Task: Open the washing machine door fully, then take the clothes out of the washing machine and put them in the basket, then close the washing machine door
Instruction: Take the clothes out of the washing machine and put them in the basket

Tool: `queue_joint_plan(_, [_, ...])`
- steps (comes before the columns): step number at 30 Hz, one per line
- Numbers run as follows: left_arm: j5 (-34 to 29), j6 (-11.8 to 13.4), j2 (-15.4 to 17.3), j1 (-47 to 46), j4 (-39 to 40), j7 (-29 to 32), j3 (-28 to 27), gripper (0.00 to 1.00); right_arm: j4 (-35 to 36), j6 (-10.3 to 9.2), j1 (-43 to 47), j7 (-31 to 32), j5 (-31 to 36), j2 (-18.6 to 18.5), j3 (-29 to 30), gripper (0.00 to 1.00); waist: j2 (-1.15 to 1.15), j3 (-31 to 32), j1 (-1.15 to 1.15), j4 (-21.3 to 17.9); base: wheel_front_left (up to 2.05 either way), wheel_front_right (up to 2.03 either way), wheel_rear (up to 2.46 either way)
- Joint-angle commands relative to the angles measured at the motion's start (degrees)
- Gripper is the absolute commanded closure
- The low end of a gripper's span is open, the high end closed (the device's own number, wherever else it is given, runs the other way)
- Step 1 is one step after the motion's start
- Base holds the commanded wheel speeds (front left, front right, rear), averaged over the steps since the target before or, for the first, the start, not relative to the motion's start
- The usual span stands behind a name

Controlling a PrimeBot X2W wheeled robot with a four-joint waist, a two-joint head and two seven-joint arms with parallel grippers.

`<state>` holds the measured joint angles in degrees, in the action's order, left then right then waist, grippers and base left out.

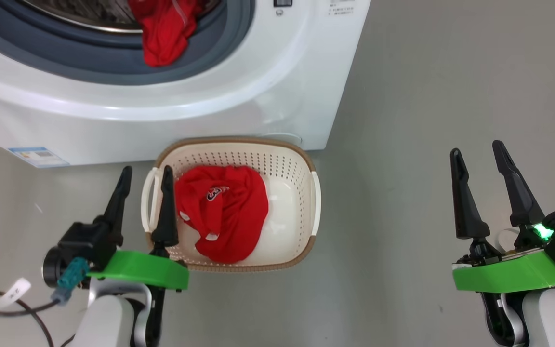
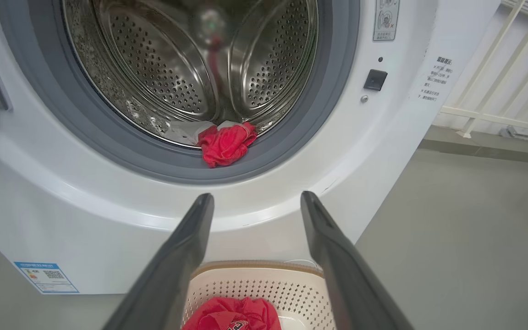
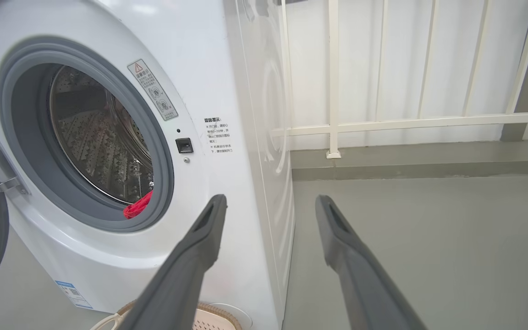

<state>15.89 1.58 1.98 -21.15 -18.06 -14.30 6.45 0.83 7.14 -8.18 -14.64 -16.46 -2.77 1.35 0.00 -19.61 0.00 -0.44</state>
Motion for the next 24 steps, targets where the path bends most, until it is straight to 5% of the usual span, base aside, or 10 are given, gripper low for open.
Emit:
queue_joint_plan(1, [-0.47, 0.51, 0.90, 1.52, 2.33, -0.70, -1.86, 0.00, 1.15, 0.35, 0.75, -0.36, 0.80, -0.10, -0.82, 0.00, 0.00, 1.47, 0.00, 0.41, 0.00, 0.00, 0.00])
queue_joint_plan(24, [-4.44, -0.64, 0.90, 12.48, 12.82, -0.70, -3.71, 0.00, 1.41, 0.35, 7.32, -0.36, 2.87, -0.10, 1.28, 0.00, 0.00, 9.03, 0.00, 1.78, 0.00, 0.00, 0.00])
